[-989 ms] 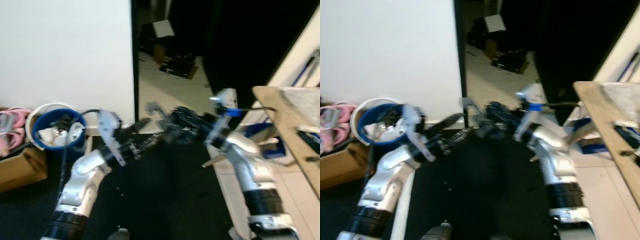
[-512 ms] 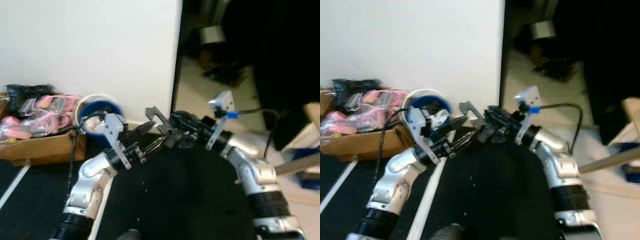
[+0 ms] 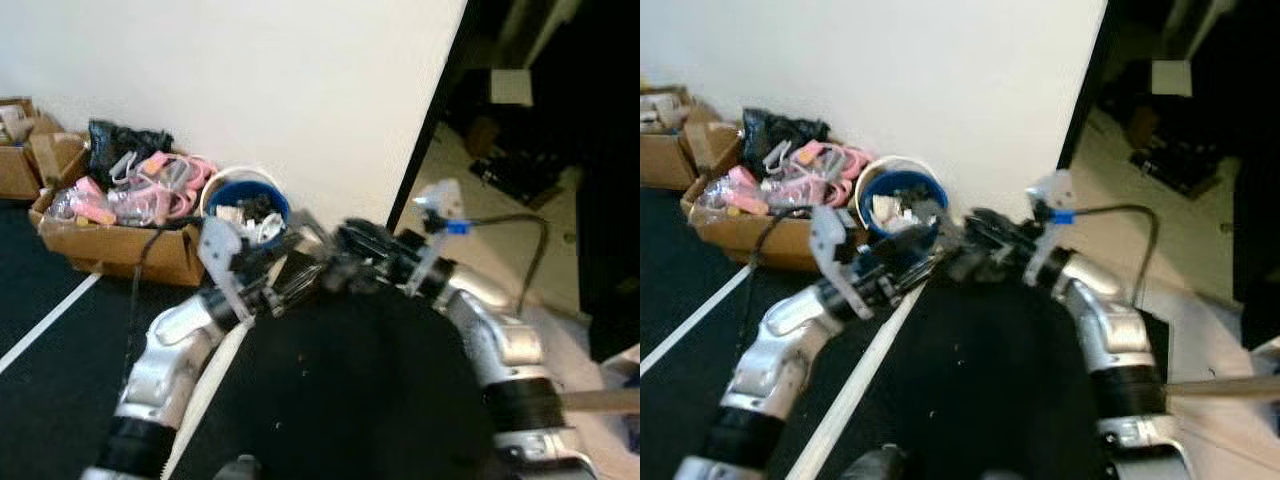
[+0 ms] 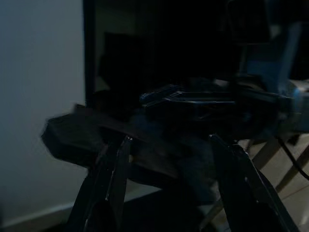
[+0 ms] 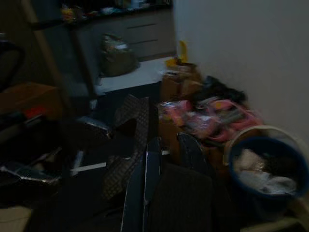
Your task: Picking trash to rubbish bin
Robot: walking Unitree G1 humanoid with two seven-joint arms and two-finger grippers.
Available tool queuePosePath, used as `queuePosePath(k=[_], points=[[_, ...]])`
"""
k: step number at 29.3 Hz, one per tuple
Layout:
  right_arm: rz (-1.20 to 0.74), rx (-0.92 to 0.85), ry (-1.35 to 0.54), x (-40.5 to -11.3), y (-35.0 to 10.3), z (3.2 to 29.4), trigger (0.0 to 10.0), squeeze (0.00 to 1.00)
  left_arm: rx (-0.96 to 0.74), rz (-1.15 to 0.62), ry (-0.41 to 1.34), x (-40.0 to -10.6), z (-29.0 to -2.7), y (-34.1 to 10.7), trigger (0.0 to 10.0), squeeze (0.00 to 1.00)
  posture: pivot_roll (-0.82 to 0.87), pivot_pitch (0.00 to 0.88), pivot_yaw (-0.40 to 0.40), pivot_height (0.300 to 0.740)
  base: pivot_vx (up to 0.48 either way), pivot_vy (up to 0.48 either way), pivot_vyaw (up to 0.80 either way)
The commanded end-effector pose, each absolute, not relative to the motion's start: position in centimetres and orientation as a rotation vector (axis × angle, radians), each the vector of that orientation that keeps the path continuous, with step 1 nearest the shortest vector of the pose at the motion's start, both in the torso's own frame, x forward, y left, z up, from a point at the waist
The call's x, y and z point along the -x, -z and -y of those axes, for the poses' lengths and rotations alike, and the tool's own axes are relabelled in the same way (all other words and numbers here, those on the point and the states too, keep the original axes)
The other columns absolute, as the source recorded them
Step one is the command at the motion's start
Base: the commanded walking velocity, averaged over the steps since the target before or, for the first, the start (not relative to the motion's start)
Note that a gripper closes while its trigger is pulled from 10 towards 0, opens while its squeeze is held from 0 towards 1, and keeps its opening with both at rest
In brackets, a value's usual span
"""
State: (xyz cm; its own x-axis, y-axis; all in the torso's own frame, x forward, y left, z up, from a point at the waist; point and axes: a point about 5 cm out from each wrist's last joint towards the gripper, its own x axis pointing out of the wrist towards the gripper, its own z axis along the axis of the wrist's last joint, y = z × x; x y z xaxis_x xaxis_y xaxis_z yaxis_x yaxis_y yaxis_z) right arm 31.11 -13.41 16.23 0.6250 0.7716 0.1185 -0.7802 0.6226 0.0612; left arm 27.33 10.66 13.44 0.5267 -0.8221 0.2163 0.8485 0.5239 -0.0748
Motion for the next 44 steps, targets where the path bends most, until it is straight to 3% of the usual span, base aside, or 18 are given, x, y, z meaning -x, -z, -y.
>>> queuePosePath(k=[1,15,30,44], points=[[0.075,-0.112,-0.882,-31.1,-16.0,13.8,10.0,0.0,0.171,0.147,1.005,-27.3,-10.6,-13.1,10.0,0.0,0.0,0.0,-0.033,0.74,0.0,0.0,0.74],[0.067,-0.109,-0.89,-31.0,-15.5,13.5,10.0,0.0,0.161,0.134,0.955,-27.4,-11.0,-12.5,10.0,0.0,0.0,0.0,-0.031,0.74,0.0,0.0,0.74],[0.074,-0.103,-0.863,-31.2,-15.7,14.2,10.0,0.0,0.163,0.077,0.995,-25.8,-12.4,-11.7,10.0,0.0,0.01,0.0,-0.031,0.74,0.0,0.0,0.74],[0.125,-0.075,-0.708,-32.9,-16.6,15.9,10.0,0.0,0.184,0.066,1.032,-23.6,-12.5,-12.2,10.0,0.0,0.03,0.0,-0.029,0.74,0.0,0.0,0.74]])
